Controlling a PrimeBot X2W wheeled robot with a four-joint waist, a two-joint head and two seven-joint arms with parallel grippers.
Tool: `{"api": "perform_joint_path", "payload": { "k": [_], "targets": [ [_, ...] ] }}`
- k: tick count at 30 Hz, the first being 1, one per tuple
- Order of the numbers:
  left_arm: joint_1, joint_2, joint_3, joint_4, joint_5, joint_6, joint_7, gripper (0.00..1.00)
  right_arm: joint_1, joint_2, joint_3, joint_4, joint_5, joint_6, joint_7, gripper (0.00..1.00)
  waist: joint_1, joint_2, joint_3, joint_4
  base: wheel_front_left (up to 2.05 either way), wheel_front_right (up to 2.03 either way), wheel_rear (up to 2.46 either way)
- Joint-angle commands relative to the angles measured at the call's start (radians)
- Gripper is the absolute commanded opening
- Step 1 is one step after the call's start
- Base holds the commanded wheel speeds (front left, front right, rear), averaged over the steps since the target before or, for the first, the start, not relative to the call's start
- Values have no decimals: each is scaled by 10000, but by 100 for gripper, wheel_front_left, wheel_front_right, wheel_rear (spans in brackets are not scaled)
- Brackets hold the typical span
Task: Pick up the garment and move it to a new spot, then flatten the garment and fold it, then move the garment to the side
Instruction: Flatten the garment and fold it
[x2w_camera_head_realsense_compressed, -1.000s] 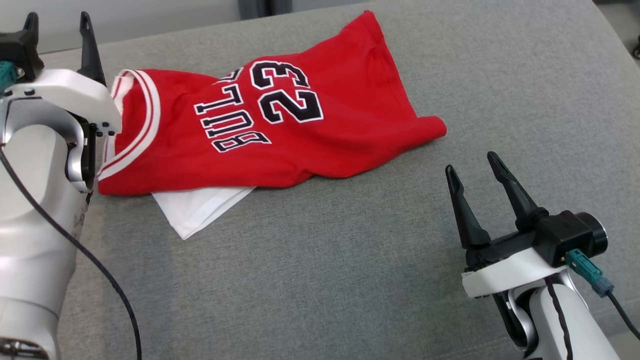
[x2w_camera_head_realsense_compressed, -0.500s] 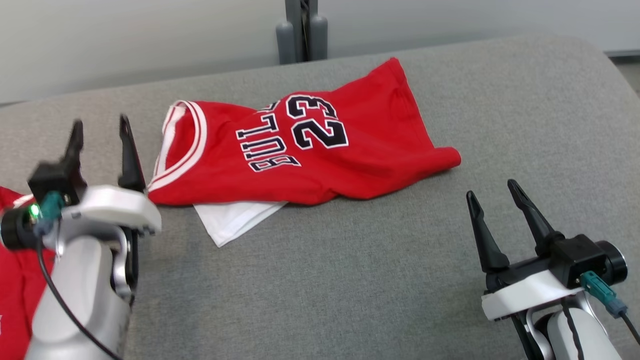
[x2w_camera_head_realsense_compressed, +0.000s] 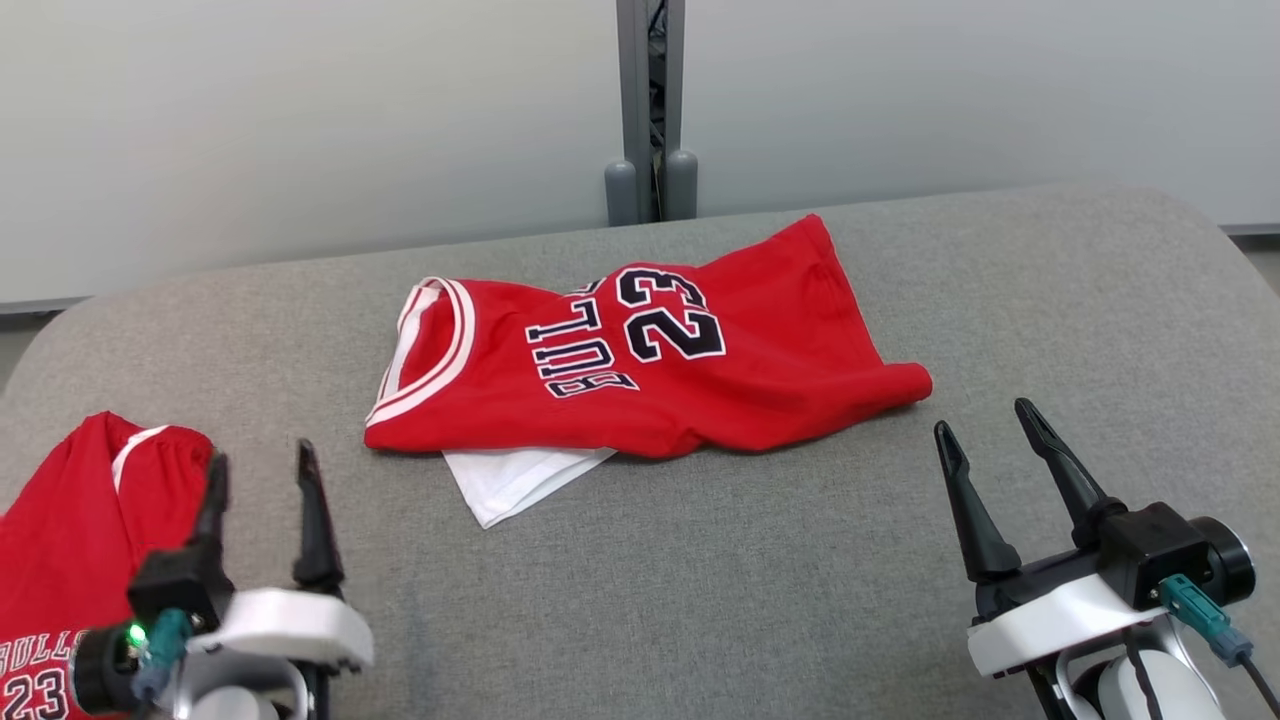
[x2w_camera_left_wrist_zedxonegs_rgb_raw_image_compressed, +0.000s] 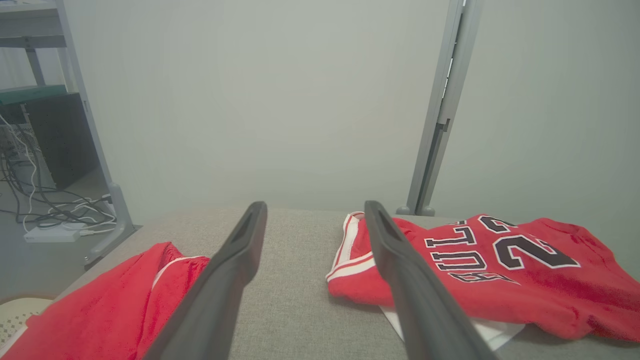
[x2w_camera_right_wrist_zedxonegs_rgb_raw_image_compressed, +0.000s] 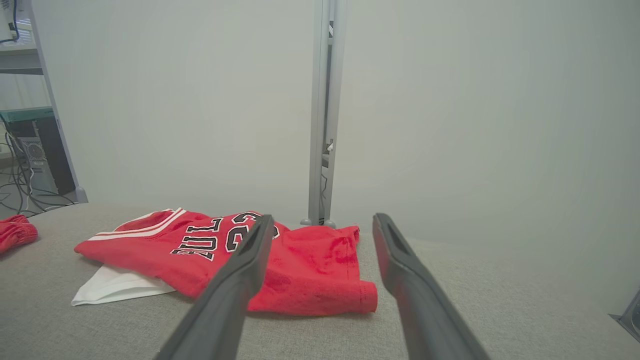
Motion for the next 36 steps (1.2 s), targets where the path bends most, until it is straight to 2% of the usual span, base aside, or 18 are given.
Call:
{"api": "perform_joint_path", "payload": {
  "k": [1, 4, 14, 18, 20, 23, 31, 36],
  "targets": [
    [192, 11, -41, -35, 99, -81, -5, 100, 28, -8, -20, -31, 76, -2, -12, 100, 0, 0, -90, 57, 0, 0, 0],
    [542, -43, -172, 27, 58, -143, -7, 100, -23, 123, -137, -31, 172, -2, -10, 100, 0, 0, -193, 102, 0, 0, 0],
    [592, -63, -758, 259, -326, 152, -7, 100, -77, 300, -96, -48, 94, -2, -10, 100, 0, 0, -167, 193, 0, 0, 0],
    [416, -65, -972, 560, -526, 34, -7, 100, -102, 279, -122, -94, 86, -2, -10, 100, 0, 0, -61, 122, 0, 0, 0],
    [227, -66, -1334, 1306, -988, -268, -8, 100, -66, 286, -64, -66, 42, -2, -12, 100, 0, 0, 62, 21, 0, 0, 0],
    [-43, -59, -1534, 1768, -1149, -375, -7, 100, -68, 292, -22, -50, 32, -2, -10, 100, 0, 0, 208, -52, 0, 0, 0],
    [-1620, -65, -2548, 4187, -2343, -1021, 70, 100, -376, 292, 165, -80, -10, -2, -12, 100, 0, 0, 989, -405, 0, 0, 0],
    [-2633, -58, -3022, 5477, -2826, -1068, 249, 100, -535, 315, 185, -80, -24, -2, -12, 100, 0, 0, 1303, -591, 0, 0, 0]
  ]
}}
